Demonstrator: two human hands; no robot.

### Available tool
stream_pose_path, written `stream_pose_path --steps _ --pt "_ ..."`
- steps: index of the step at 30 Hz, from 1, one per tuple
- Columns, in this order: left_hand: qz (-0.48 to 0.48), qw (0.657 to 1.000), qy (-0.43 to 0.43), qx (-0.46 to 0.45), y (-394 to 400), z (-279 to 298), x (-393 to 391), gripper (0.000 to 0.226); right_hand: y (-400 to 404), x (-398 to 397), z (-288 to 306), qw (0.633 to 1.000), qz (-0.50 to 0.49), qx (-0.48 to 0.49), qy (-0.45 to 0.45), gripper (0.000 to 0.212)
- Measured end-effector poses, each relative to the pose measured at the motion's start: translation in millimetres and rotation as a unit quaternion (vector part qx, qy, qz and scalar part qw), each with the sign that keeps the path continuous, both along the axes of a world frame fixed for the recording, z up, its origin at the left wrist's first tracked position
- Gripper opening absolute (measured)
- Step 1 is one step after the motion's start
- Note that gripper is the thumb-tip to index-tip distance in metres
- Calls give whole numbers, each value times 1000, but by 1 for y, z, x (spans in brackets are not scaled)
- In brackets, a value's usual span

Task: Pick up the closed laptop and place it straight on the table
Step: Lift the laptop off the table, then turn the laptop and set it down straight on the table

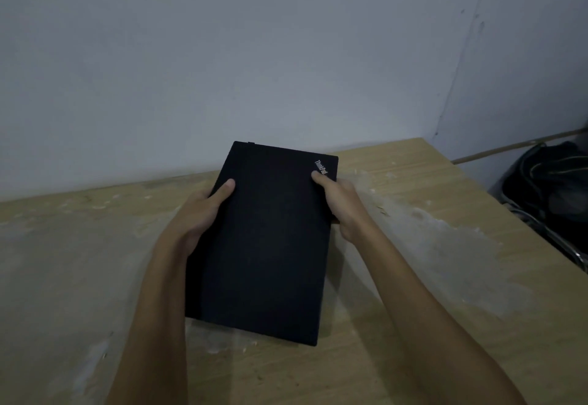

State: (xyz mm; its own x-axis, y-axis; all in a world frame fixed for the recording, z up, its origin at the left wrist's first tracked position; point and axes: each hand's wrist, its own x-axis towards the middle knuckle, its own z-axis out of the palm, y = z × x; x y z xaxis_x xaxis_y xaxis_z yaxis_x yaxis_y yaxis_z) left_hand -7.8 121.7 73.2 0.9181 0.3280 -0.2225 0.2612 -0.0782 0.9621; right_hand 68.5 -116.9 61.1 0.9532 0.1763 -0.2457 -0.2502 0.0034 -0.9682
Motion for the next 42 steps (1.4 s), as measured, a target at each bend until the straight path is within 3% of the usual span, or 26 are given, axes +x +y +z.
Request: stream_pose_path --steps 6,14,20,26,28,33,37,39,42 --pt "-23 999 22 9 23 7 -19 37 16 2 2 999 -19 32 -27 31" --pt "-42 999 16 23 34 14 -20 34 39 5 -4 983 -115 146 -11 31" --pt "-22 990 76 117 60 17 -30 32 43 7 -10 955 -229 186 42 22" --pt "192 980 -22 39 75 2 -21 23 51 8 -16 927 -299 220 49 31" --pt "224 973 -45 -8 76 -3 -18 30 54 8 -15 916 -323 232 43 31" --pt "185 974 -87 -99 56 -8 -6 44 64 2 -12 885 -382 261 51 32" --pt "160 975 -92 -121 41 -8 -2 26 69 0 -12 872 -412 261 31 27" --pt "157 975 -97 -127 41 -12 -3 31 71 -1 -14 874 -411 258 21 27" --pt "176 972 -107 -115 47 -16 -4 38 68 1 -17 906 -369 207 29 31"
